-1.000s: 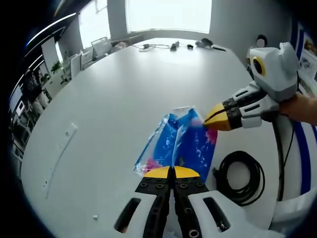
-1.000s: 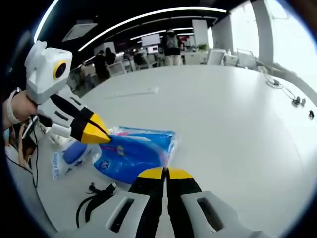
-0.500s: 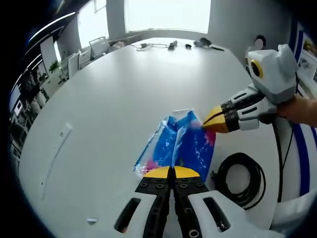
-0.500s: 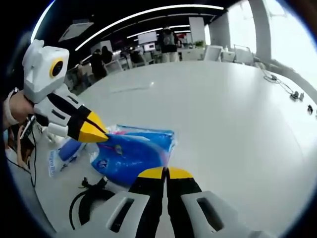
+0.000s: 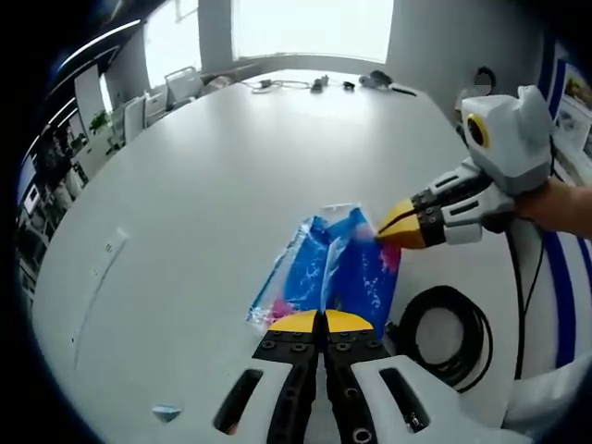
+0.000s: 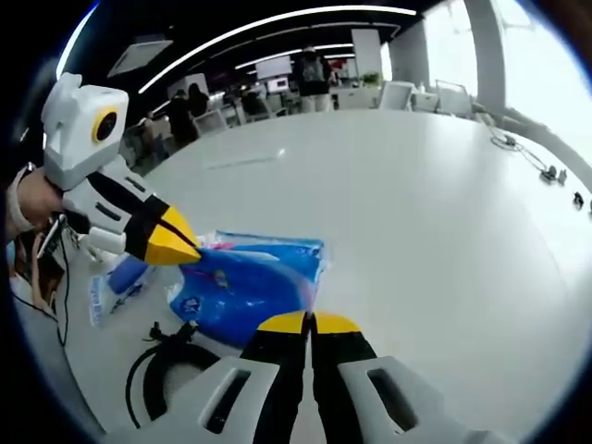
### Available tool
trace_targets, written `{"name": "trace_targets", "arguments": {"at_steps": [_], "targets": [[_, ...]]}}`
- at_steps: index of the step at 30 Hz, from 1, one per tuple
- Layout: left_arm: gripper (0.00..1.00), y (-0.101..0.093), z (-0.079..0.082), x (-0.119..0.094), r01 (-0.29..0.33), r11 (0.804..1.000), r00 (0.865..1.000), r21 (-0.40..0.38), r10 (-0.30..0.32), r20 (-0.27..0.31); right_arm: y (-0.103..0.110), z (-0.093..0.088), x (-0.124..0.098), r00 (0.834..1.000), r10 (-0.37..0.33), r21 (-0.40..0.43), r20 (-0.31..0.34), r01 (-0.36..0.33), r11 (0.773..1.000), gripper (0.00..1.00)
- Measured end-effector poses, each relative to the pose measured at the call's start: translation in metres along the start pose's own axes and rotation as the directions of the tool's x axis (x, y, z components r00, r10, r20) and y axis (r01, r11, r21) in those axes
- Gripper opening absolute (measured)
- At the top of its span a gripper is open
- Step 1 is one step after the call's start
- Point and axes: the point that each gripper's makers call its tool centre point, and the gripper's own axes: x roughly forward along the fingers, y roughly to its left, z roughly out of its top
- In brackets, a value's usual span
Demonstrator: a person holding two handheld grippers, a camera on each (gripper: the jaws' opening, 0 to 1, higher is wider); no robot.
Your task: Arrange the tabletop items into an orderly group along one side of the table until the central work area is clear of visible clutter.
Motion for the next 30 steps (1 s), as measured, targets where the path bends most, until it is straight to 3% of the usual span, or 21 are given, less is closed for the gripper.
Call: {"name": "trace_targets", "arguments": {"at_steps": [13, 30], "targets": [[0.0, -0.0077, -0.0034, 0.0028, 0.012, 1.0, 1.0, 0.006, -0.012, -0.001, -0.0032, -0.0062, -0.0032, 1.0, -0.007, 0.016, -0.002, 0.007, 1.0, 0.0], [0.0, -0.0042, -0.0025, 0.0033, -0.004, 1.0, 1.0, 0.006, 0.004, 0.01, -0.0042, -0.0093, -0.0063, 1.0, -0.019, 0.011, -0.001, 0.019, 1.0, 0.01]]}}
